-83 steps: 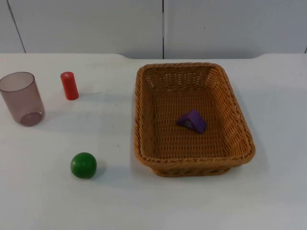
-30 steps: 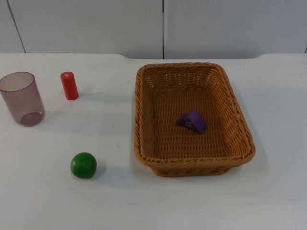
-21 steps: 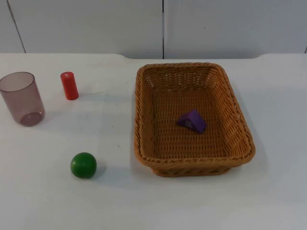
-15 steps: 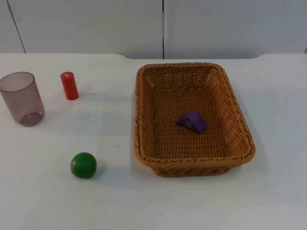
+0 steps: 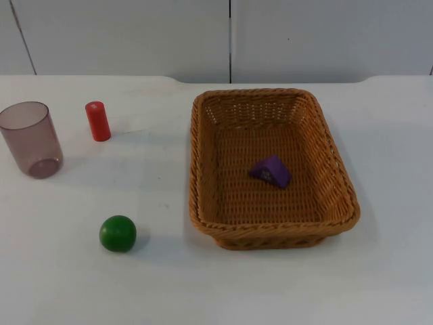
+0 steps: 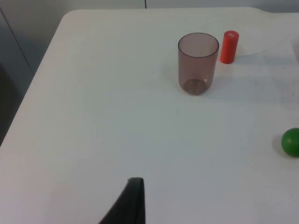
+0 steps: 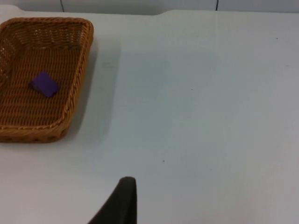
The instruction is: Pick up the basket with the left hand and place the triangular block into the basket with the right hand.
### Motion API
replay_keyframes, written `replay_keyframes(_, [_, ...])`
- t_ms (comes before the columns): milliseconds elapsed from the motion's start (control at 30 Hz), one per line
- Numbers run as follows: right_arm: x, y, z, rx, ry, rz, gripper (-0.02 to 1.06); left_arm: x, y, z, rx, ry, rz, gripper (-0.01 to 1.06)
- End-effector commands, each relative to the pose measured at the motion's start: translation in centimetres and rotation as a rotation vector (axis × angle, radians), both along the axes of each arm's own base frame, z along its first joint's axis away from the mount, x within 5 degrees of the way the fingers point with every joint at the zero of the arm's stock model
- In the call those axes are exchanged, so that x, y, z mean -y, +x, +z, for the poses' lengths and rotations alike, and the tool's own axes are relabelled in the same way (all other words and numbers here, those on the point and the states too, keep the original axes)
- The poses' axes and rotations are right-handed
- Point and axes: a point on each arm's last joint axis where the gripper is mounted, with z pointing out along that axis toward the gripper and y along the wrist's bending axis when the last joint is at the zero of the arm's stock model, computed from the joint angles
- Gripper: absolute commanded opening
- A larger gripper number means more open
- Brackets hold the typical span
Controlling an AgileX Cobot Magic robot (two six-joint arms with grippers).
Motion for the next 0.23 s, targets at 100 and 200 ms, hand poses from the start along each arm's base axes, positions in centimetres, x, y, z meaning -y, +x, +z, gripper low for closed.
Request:
replay_keyframes(100, [0.11,0.05,0.02,0.011,0.007,-0.003,1.05,-0.03,0.07,-0.05,0.008,-0.002,0.001,1.05])
replay_keyframes(200, [0.19,0.06,0.03,0.011,0.016,-0.018,1.05,-0.03,0.07,-0.05,0.008,-0.002,0.001,1.05])
